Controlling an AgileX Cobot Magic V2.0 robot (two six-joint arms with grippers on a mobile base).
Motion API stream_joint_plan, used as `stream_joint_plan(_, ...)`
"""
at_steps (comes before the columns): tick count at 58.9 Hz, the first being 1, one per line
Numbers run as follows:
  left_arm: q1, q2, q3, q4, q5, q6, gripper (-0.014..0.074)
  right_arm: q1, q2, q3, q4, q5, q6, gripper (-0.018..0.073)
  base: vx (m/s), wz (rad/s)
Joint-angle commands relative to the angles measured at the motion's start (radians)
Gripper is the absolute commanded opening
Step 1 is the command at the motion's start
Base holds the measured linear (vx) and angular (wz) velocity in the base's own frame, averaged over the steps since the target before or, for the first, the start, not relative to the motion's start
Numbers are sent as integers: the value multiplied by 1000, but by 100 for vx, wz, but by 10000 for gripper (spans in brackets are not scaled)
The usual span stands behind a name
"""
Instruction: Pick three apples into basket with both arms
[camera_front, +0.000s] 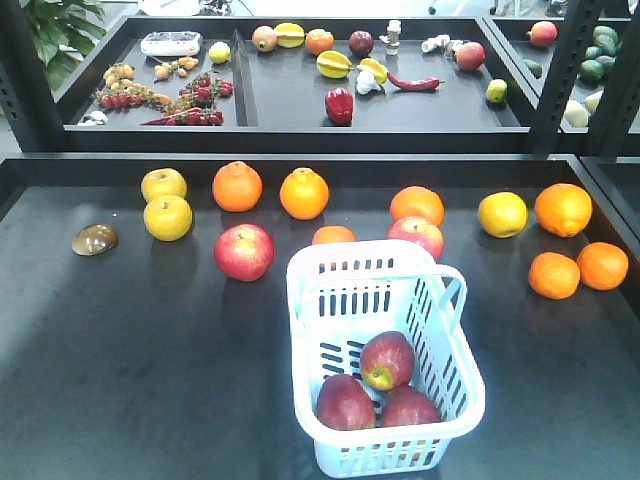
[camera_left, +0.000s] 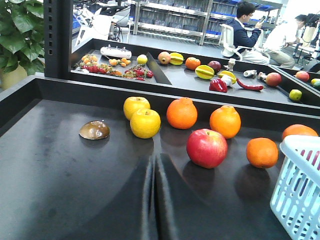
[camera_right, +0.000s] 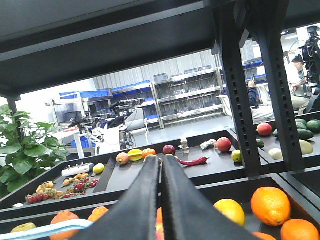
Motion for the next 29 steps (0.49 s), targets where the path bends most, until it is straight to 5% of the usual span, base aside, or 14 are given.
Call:
stream_joint_plan(1,3,-13,-25,2,-80,-8,-6,-6,-12,15,-6,-65,-7,-5,0,0)
stream_joint_plan(29,3,-13,-25,2,-80,-8,-6,-5,-12,15,0,76,-6,-5,0,0)
